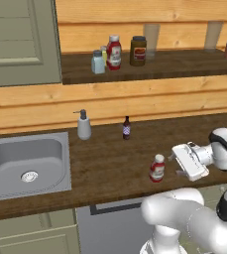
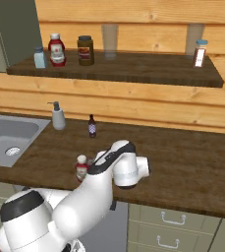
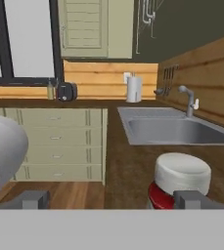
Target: Put the shaker and condiment bottle from the counter next to their counterparts in the cabinet.
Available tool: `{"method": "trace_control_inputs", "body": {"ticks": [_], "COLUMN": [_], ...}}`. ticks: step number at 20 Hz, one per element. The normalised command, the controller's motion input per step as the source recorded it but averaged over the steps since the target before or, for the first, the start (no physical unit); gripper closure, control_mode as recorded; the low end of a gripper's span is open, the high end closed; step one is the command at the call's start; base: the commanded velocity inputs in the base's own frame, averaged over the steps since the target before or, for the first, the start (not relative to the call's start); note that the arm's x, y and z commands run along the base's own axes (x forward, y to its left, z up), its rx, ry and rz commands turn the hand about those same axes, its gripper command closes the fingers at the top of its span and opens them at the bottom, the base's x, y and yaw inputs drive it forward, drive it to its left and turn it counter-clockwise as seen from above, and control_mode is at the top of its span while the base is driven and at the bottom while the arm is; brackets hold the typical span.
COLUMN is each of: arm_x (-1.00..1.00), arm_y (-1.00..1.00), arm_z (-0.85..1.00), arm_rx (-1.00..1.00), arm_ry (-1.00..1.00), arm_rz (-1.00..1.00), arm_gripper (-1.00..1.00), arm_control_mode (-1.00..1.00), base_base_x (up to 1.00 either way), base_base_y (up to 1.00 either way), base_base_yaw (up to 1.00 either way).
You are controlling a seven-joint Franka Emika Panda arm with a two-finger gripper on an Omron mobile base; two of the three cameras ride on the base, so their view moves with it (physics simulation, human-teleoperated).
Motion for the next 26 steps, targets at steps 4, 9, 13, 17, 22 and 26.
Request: {"method": "trace_control_inputs", "body": {"ticks": [4,9,13,17,22,26], "arm_x": [0.25,0.2,0.19,0.22,0.2,0.06], "arm_y": [0.0,0.0,-0.02,-0.09,-0.04,0.0], "arm_z": [-0.24,-0.22,-0.22,-0.22,-0.21,-0.13], "arm_rx": [0.0,0.0,0.0,0.0,0.0,0.01], "arm_ry": [0.0,0.0,0.0,0.0,0.0,0.0], "arm_rz": [0.0,0.0,0.0,0.0,0.0,0.0], "arm_gripper": [-1.0,-1.0,-1.0,-1.0,-1.0,-1.0], "arm_control_mode": [-1.0,-1.0,-1.0,-1.0,-1.0,-1.0], "base_base_x": [0.0,0.0,0.0,0.0,0.0,0.0], "base_base_y": [0.0,0.0,0.0,0.0,0.0,0.0], "base_base_yaw": [0.0,0.0,0.0,0.0,0.0,0.0]}}
